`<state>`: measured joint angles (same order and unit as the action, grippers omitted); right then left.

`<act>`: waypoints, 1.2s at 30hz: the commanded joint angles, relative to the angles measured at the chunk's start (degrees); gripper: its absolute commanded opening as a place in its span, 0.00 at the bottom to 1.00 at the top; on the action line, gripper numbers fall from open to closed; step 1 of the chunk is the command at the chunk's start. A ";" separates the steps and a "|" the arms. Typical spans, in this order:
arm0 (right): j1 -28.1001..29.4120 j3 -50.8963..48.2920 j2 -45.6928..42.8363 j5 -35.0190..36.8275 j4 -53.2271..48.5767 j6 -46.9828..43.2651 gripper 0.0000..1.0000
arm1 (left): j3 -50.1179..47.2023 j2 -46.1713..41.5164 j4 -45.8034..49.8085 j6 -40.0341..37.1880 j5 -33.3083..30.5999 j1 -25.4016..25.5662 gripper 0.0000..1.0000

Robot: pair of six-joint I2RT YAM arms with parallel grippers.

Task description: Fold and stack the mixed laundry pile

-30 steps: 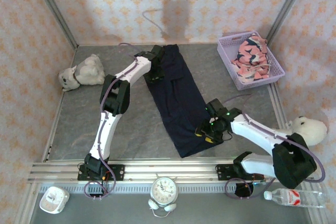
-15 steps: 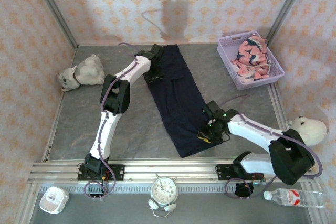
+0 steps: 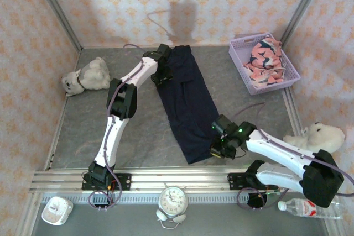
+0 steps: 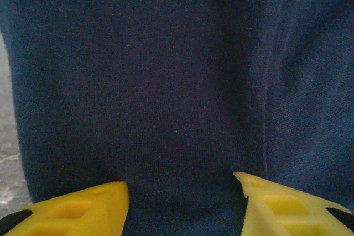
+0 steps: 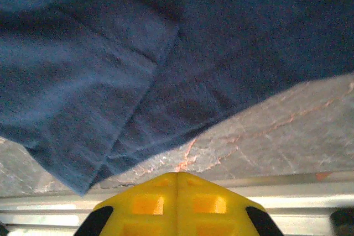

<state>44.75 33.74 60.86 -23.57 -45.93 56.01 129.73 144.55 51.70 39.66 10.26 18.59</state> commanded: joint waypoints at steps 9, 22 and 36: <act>8.02 12.74 13.35 2.93 2.99 -2.80 0.43 | 0.70 3.96 0.57 2.75 2.93 -0.67 0.53; 18.56 26.13 33.39 8.58 0.65 -5.81 0.36 | 0.61 4.58 0.71 2.70 3.12 -0.75 0.53; 19.97 29.55 39.64 13.76 -3.80 -7.68 0.11 | 0.46 4.69 0.90 2.62 3.94 -1.27 0.53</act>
<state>63.92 62.26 99.59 -12.58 -47.24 48.53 130.45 145.03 51.64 41.95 13.08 17.78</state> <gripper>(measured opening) 0.124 0.525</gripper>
